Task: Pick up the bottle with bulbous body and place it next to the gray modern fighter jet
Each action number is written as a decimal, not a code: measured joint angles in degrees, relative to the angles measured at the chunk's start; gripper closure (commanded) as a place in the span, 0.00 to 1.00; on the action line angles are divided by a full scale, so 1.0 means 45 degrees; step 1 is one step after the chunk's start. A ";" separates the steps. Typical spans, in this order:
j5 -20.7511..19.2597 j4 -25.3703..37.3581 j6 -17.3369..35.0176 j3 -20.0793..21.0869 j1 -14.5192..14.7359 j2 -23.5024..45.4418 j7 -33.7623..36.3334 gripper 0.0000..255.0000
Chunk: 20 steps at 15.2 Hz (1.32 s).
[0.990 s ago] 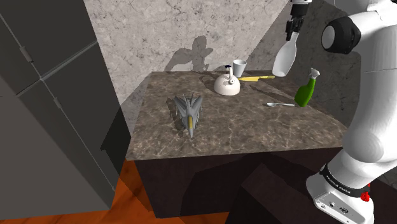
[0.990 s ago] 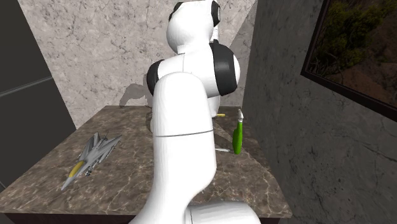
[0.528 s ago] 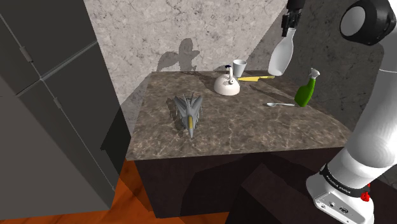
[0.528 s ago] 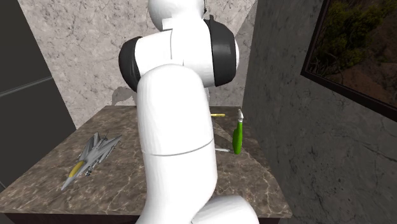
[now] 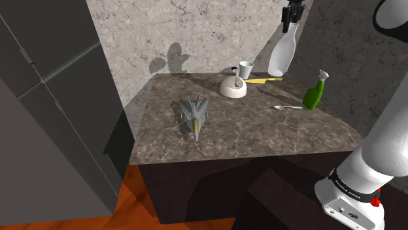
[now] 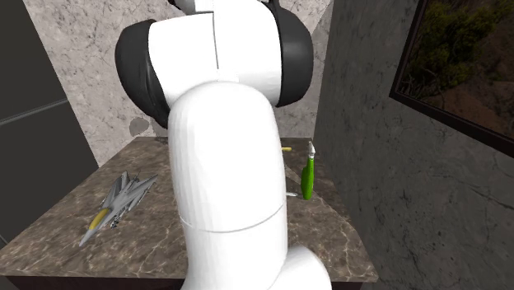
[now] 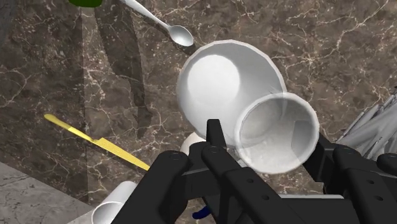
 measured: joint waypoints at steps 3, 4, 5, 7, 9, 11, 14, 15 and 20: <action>-0.0226 -0.0315 -0.0296 0.0400 0.0647 -0.0625 0.0973 1.00; -0.0274 -0.0291 -0.0452 0.0506 0.0798 -0.0757 0.1214 1.00; -0.0339 -0.0455 -0.0494 0.0639 0.0986 -0.0967 0.1516 1.00; -0.0427 -0.0515 -0.0759 0.0909 0.1331 -0.1291 0.2105 1.00; -0.0530 -0.0766 -0.0907 0.1238 0.1720 -0.1684 0.2776 1.00; -0.0470 -0.0348 -0.1250 0.1496 0.2000 -0.1587 0.3332 1.00; -0.0436 0.0210 -0.1874 0.1960 0.2517 -0.1636 0.4313 1.00; -0.0405 0.0422 -0.2000 0.2062 0.2626 -0.1549 0.4535 1.00; -0.0261 0.1814 -0.3016 0.2697 0.3332 -0.1145 0.5923 1.00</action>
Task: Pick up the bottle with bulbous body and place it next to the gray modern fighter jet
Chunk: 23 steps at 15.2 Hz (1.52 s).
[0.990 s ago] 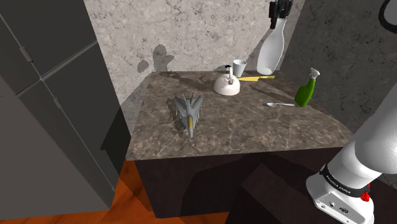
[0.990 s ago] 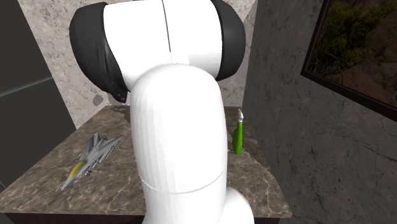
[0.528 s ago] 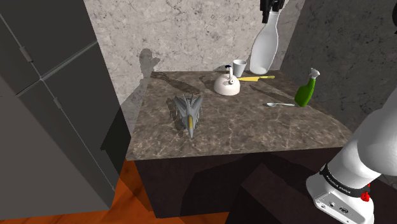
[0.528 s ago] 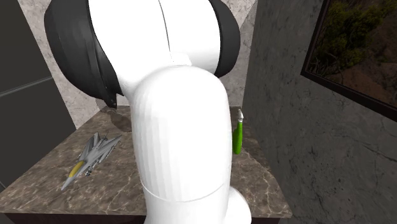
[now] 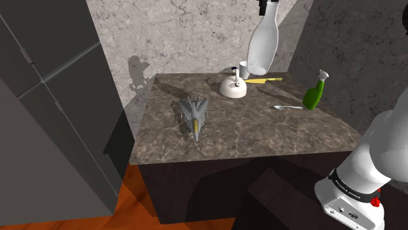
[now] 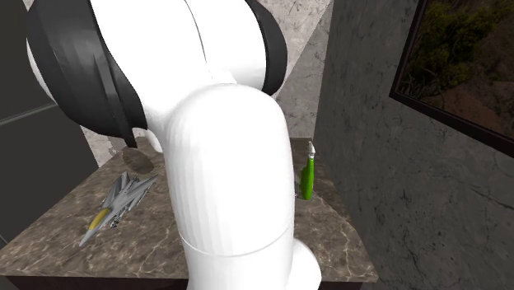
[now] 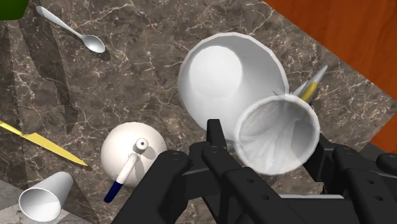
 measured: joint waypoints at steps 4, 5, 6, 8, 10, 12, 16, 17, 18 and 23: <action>-0.0066 -0.1159 0.0650 0.0177 0.0220 -0.0493 0.0388 1.00; -0.0087 -0.1508 0.0859 0.0190 0.0236 -0.0634 0.0414 1.00; -0.0106 -0.1854 0.1077 0.0210 0.0258 -0.0763 0.0454 1.00; -0.0142 -0.2565 0.1536 0.0230 0.0279 -0.1015 0.0494 1.00; -0.0177 -0.3246 0.1971 0.0251 0.0299 -0.1264 0.0534 1.00; -0.0209 -0.3897 0.2392 0.0269 0.0314 -0.1496 0.0572 1.00; -0.0255 -0.5034 0.3195 0.0283 0.0322 -0.1833 0.0606 1.00; -0.0264 -0.5311 0.3394 0.0290 0.0327 -0.1913 0.0624 1.00; -0.0278 -0.5601 0.3592 0.0292 0.0327 -0.2005 0.0629 1.00; -0.0323 -0.6893 0.4531 0.0308 0.0332 -0.2363 0.0683 1.00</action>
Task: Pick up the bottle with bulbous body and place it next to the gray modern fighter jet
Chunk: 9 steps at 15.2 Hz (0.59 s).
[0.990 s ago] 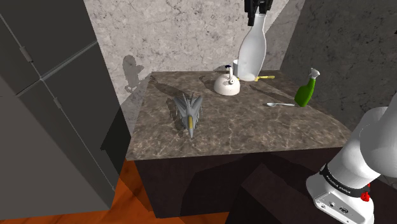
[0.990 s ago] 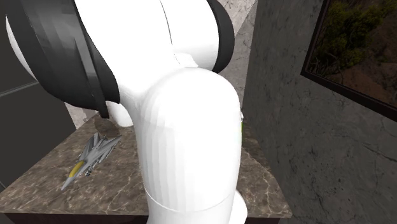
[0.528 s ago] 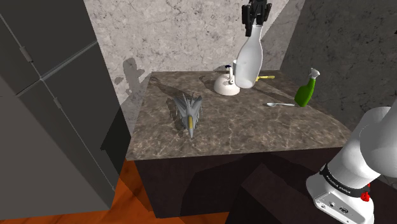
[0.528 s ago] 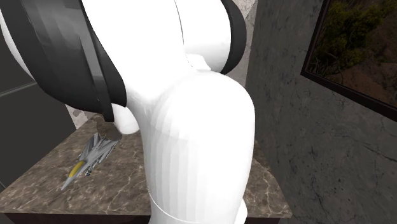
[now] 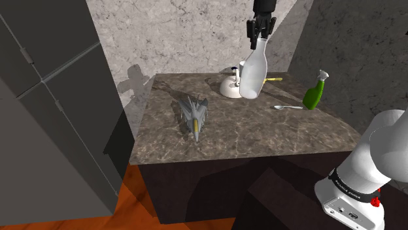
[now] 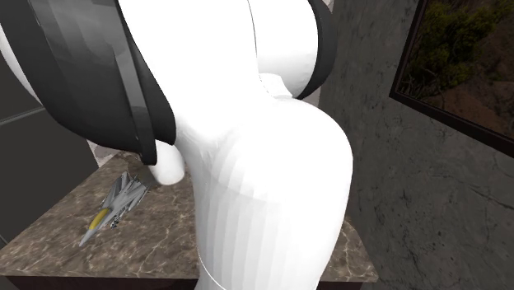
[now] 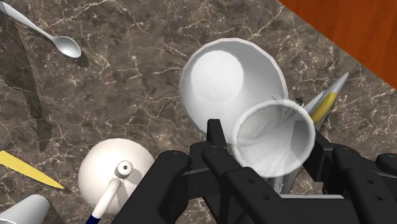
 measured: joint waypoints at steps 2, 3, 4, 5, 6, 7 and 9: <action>-0.0010 -0.0443 0.0358 0.0008 0.0004 -0.0086 0.0024 1.00; -0.0014 -0.0631 0.0519 0.0004 0.0001 -0.0113 0.0023 1.00; -0.0020 -0.0858 0.0723 -0.0005 -0.0007 -0.0134 0.0012 1.00; -0.0024 -0.1052 0.0876 0.0002 -0.0002 -0.0173 0.0032 1.00; -0.0031 -0.1281 0.1054 0.0010 0.0003 -0.0227 0.0051 1.00; -0.0034 -0.1474 0.1225 0.0007 0.0000 -0.0250 0.0050 1.00; -0.0041 -0.1899 0.1585 0.0011 0.0001 -0.0313 0.0070 1.00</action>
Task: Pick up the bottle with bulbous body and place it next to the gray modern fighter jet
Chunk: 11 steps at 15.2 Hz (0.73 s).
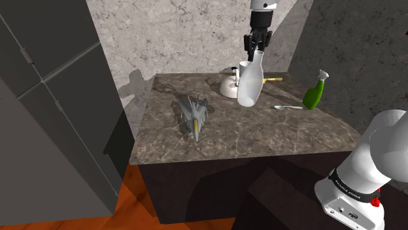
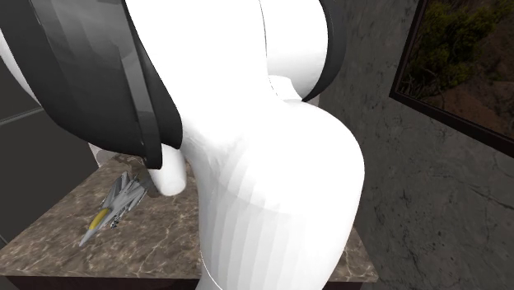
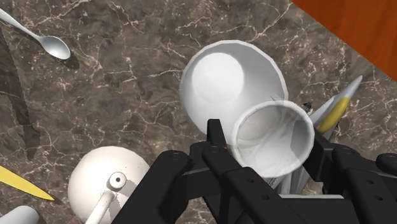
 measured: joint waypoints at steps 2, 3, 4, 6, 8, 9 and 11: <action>-0.0007 -0.0372 0.0342 -0.0008 -0.0007 -0.0033 -0.0003 1.00; -0.0012 -0.0567 0.0510 -0.0006 -0.0006 -0.0060 0.0009 1.00; -0.0011 -0.0743 0.0687 -0.0002 -0.0003 -0.0060 0.0022 1.00; -0.0024 -0.1189 0.1068 -0.0011 -0.0012 -0.0124 0.0020 1.00; -0.0027 -0.1472 0.1376 -0.0028 -0.0023 -0.0100 0.0003 1.00; -0.0025 -0.1633 0.1561 -0.0030 -0.0024 -0.0076 0.0007 1.00; -0.0026 -0.1950 0.1868 -0.0016 -0.0013 -0.0086 0.0044 1.00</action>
